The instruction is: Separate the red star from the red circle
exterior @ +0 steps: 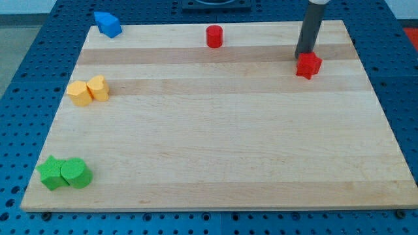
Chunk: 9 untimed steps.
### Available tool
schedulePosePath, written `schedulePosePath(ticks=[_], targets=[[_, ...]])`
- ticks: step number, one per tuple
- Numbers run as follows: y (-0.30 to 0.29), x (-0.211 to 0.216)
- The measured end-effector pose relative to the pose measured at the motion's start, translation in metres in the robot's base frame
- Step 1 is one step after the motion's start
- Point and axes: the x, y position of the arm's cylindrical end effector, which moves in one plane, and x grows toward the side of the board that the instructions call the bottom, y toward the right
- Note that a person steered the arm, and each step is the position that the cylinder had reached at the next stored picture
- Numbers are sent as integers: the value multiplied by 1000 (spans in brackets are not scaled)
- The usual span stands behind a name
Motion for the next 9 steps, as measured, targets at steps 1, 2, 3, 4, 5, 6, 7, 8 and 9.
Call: schedulePosePath(ticks=[1,2,3,4,5,6,7,8,9], targets=[[6,16],[11,27],[21,35],[25,36],[-40,41],[-111,41],[-206,41],[-270,18],[-294,-23]])
